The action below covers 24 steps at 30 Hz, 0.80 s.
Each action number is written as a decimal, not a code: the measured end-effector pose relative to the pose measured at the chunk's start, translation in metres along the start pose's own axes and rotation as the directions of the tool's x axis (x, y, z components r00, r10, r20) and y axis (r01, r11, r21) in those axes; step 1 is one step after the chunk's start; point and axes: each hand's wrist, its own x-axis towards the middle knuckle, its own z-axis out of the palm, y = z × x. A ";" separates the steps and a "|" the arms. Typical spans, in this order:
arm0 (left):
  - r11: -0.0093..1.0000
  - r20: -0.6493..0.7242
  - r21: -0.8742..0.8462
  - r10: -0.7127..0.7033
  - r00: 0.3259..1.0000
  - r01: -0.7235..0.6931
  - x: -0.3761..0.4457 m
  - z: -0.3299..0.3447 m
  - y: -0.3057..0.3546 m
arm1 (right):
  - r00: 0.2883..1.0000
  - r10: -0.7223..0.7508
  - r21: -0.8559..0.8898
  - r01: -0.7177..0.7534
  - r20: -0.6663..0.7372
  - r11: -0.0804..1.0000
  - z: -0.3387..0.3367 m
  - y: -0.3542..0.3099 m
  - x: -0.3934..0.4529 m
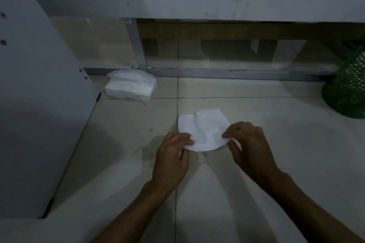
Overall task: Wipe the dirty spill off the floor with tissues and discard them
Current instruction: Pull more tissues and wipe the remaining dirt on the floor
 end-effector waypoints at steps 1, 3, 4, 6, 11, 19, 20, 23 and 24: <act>1.000 0.006 0.019 0.001 1.000 -0.001 -0.006 0.002 -0.004 | 1.000 -0.014 0.008 0.014 0.019 1.000 0.005 0.003 -0.006; 0.999 0.026 0.032 -0.008 1.000 0.007 -0.016 0.005 -0.007 | 0.999 -0.037 0.018 0.036 0.030 0.999 0.014 0.009 -0.018; 0.999 0.034 0.033 -0.013 0.999 0.011 -0.020 0.007 -0.007 | 0.999 -0.041 0.016 0.041 0.033 0.999 0.018 0.010 -0.024; 0.999 0.041 0.032 -0.019 0.999 0.017 -0.026 0.009 -0.006 | 0.998 -0.047 0.000 0.047 0.043 0.999 0.025 0.013 -0.034; 0.999 0.011 0.022 -0.028 1.000 0.027 -0.032 0.008 -0.010 | 0.997 -0.058 -0.039 0.060 0.050 0.997 0.033 0.015 -0.049; 0.994 0.067 0.103 0.017 0.998 -0.024 -0.045 0.010 -0.020 | 0.993 -0.085 -0.023 0.087 0.087 0.996 0.039 0.012 -0.059; 0.990 0.088 0.134 0.022 0.996 -0.034 -0.048 0.009 -0.022 | 0.990 -0.093 -0.015 0.095 0.107 0.995 0.039 0.011 -0.060; 0.977 0.128 0.199 0.050 0.991 -0.075 -0.054 0.008 -0.021 | 0.989 -0.095 0.013 0.094 0.114 0.995 0.039 0.010 -0.066; 0.975 0.133 0.207 0.059 0.989 -0.086 -0.056 0.007 -0.019 | 0.992 -0.075 0.020 0.073 0.103 0.997 0.039 0.008 -0.068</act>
